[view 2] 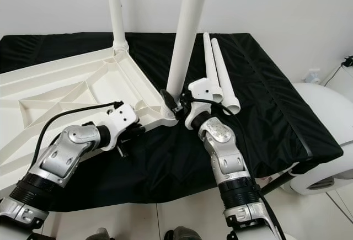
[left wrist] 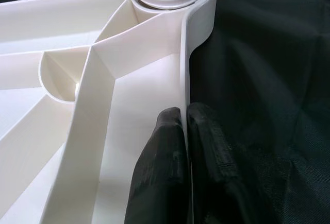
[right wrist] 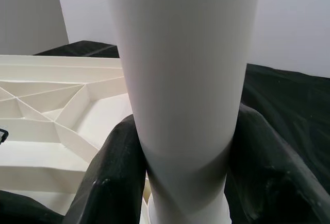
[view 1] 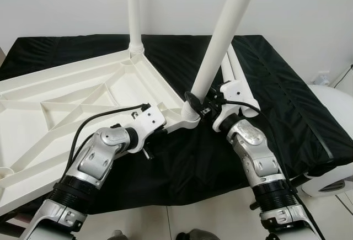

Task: Building children table

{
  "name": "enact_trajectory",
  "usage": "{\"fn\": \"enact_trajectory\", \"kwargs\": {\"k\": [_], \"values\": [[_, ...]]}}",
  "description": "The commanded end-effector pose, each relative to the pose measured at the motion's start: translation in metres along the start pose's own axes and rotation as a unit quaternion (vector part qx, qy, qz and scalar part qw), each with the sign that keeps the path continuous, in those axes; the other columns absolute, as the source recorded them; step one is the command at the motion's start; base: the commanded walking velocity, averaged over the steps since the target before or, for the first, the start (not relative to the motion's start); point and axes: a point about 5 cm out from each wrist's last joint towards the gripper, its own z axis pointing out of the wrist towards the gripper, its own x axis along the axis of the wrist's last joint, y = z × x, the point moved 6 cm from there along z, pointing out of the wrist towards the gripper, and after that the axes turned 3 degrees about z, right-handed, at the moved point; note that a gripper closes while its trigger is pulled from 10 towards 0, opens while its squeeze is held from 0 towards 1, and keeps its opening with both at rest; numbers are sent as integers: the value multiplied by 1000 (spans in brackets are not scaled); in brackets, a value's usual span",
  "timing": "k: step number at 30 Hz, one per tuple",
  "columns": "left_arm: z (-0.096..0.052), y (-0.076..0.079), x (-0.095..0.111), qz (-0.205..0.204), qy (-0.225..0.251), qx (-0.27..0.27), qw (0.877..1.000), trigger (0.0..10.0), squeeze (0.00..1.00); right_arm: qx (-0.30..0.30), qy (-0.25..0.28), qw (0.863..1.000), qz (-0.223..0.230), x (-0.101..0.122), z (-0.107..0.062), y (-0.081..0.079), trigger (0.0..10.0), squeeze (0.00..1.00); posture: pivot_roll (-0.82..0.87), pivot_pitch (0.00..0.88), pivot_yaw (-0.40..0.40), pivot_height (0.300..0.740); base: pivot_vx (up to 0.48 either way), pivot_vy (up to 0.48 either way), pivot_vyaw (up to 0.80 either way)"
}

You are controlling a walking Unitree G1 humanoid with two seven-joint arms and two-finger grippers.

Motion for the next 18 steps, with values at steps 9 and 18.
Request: {"fn": "enact_trajectory", "kwargs": {"k": [9,18], "values": [[-12,-21,-15,-7,-32,55,998,10000,0,10,-90,996,12,-50,-10,-8,10000,0,59,27,-56,740,0,0,0],[-12,-20,-13,-6,-30,52,998,10000,0,-15,-99,995,11,-55,-13,3,10000,0,60,32,-56,740,0,0,0]]}}
